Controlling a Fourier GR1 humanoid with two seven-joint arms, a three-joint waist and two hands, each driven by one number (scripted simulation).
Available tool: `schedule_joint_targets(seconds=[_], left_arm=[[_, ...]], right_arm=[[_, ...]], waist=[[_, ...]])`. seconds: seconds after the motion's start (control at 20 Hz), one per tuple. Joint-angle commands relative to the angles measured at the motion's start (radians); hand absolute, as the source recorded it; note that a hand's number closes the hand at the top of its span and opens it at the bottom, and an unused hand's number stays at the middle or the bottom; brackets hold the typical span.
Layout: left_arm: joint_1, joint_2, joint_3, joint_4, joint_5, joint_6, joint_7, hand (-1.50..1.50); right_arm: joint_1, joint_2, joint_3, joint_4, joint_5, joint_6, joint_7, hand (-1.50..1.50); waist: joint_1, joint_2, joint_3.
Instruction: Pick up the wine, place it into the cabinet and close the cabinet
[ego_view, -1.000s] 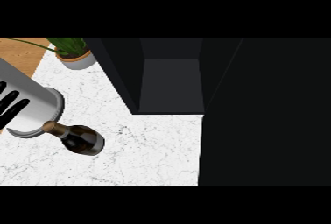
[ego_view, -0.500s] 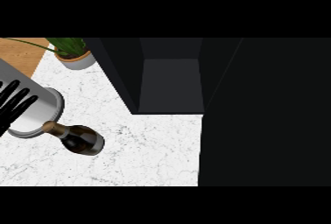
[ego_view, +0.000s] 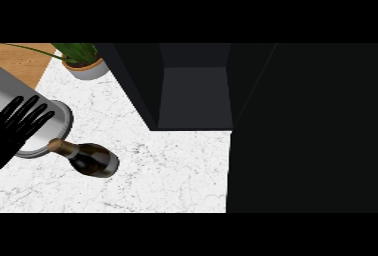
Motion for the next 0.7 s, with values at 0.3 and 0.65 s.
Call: schedule_joint_targets(seconds=[0.3,0.65], left_arm=[[-0.053,-0.078,0.077,0.147,-0.414,-0.113,-0.270,-1.50],[-0.092,-0.022,0.075,0.264,-0.544,-0.136,-0.430,-1.50]], right_arm=[[0.038,0.004,0.033,-0.085,-0.015,0.003,0.057,-1.50],[0.000,0.029,0.060,-0.043,0.036,-0.015,0.025,-1.50]], waist=[[-0.011,0.003,-0.002],[-0.016,0.006,-0.003]])
